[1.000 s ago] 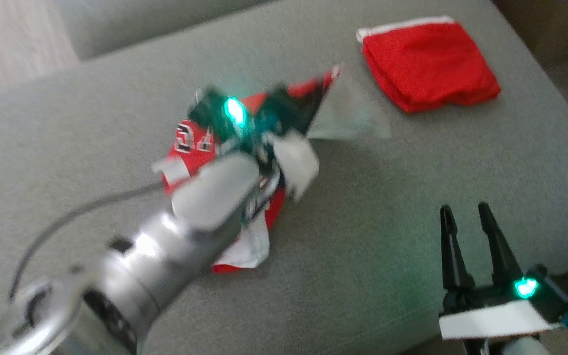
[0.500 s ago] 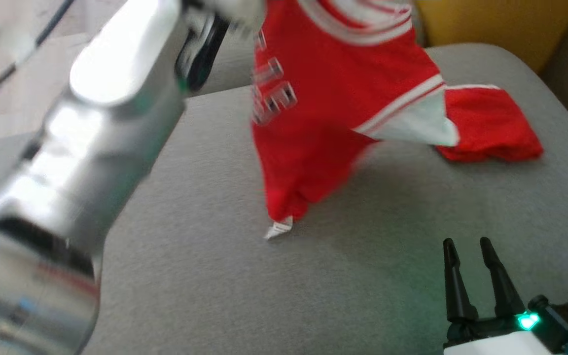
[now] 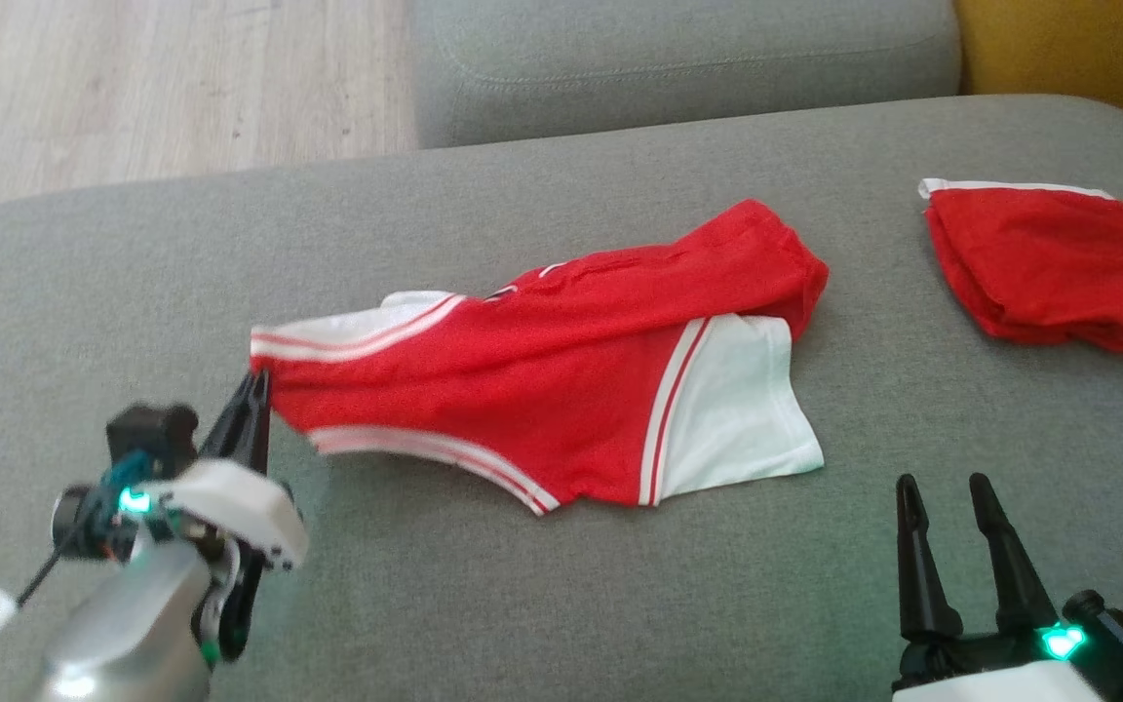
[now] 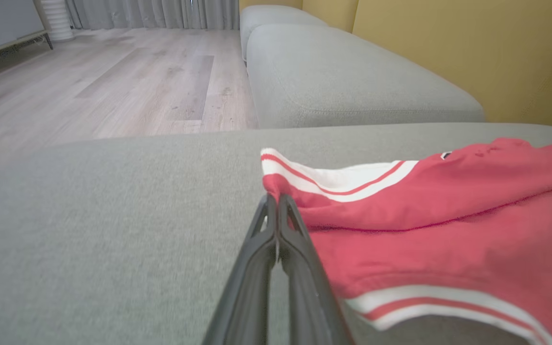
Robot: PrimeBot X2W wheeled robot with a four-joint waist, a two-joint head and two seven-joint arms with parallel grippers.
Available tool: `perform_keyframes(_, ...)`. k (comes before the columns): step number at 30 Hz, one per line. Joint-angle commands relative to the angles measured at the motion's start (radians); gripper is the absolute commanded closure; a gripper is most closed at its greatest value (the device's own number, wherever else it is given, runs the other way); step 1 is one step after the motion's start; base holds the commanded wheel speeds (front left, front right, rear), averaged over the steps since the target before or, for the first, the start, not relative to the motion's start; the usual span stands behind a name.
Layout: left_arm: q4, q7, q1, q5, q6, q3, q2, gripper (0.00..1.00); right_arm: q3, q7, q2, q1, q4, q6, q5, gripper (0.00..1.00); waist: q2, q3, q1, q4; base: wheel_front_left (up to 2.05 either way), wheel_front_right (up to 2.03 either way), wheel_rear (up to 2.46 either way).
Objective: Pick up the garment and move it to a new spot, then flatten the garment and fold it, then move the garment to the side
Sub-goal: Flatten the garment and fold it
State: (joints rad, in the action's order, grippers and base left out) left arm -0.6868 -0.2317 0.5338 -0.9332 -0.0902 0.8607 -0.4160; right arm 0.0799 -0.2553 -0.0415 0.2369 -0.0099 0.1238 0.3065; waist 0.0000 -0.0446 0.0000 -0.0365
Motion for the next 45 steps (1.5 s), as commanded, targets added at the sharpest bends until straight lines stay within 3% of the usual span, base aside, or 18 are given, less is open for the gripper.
perform_keyframes(1, 0.042, -0.019, 0.033, -0.002, -0.015, -0.054, -0.04, 1.0, 0.019, -0.006, -0.009, -0.032, -0.032, 0.007, -0.008, 0.0, 0.0, -0.006, 0.0, 0.006, 0.0, 0.0, 0.0)
perform_keyframes(2, 0.042, -0.019, 0.033, -0.002, -0.015, -0.054, -0.04, 1.0, 0.019, -0.006, -0.009, -0.032, -0.032, 0.007, -0.008, 0.0, 0.0, -0.006, 0.0, 0.006, 0.0, 0.0, 0.0)
perform_keyframes(4, 0.065, -0.025, 0.0, 0.017, -0.04, -0.063, -0.058, 0.76, 0.019, -0.006, -0.009, -0.036, -0.031, 0.007, -0.01, 0.0, 0.0, -0.007, 0.0, 0.008, 0.0, 0.0, 0.0)
perform_keyframes(5, 0.077, -0.027, -0.014, 0.021, -0.052, -0.074, -0.061, 0.52, 0.019, -0.006, -0.009, -0.038, -0.031, 0.007, -0.011, 0.0, 0.0, -0.006, 0.0, 0.008, 0.0, 0.0, 0.0)
perform_keyframes(6, 0.101, -0.029, -0.04, 0.03, -0.082, -0.104, -0.067, 0.0, 0.023, -0.006, -0.009, -0.04, -0.03, 0.007, -0.013, 0.0, 0.0, -0.004, 0.0, 0.006, 0.0, 0.0, 0.0)
perform_keyframes(13, 0.239, -0.03, -0.083, 0.107, -0.165, -0.202, -0.112, 0.0, 0.016, -0.006, -0.009, -0.044, -0.042, 0.007, -0.035, 0.0, 0.0, -0.038, 0.0, 0.004, 0.0, 0.0, 0.0)
perform_keyframes(18, 0.296, 0.035, 0.044, 0.143, -0.065, -0.18, -0.174, 0.0, 0.008, -0.006, -0.009, -0.066, -0.057, 0.007, -0.055, 0.0, 0.0, -0.108, 0.0, 0.017, 0.0, 0.0, 0.0)
perform_keyframes(26, 0.099, 0.427, 0.29, 0.076, 0.084, -0.114, -0.166, 0.0, 0.02, -0.006, -0.018, -0.136, -0.068, 0.007, -0.077, 0.0, 0.0, -0.233, 0.0, 0.005, 0.0, 0.0, 0.0)
perform_keyframes(31, 0.021, 0.569, 0.34, 0.043, 0.16, -0.084, -0.172, 0.0, 0.012, -0.006, -0.022, -0.155, -0.068, 0.007, -0.075, 0.0, 0.0, -0.27, 0.0, -0.014, 0.0, 0.0, 0.0)
perform_keyframes(37, 0.035, 0.612, 0.335, 0.015, 0.193, -0.073, -0.202, 0.0, 0.006, -0.006, -0.017, -0.154, -0.071, 0.007, -0.072, 0.0, 0.0, -0.293, 0.0, -0.019, 0.0, 0.0, 0.0)
perform_keyframes(45, 0.128, 0.628, 0.303, -0.012, 0.183, -0.087, -0.249, 0.0, 0.001, -0.006, -0.011, -0.172, -0.074, 0.007, -0.065, 0.0, 0.0, -0.327, 0.0, -0.021, 0.0, 0.0, 0.0)
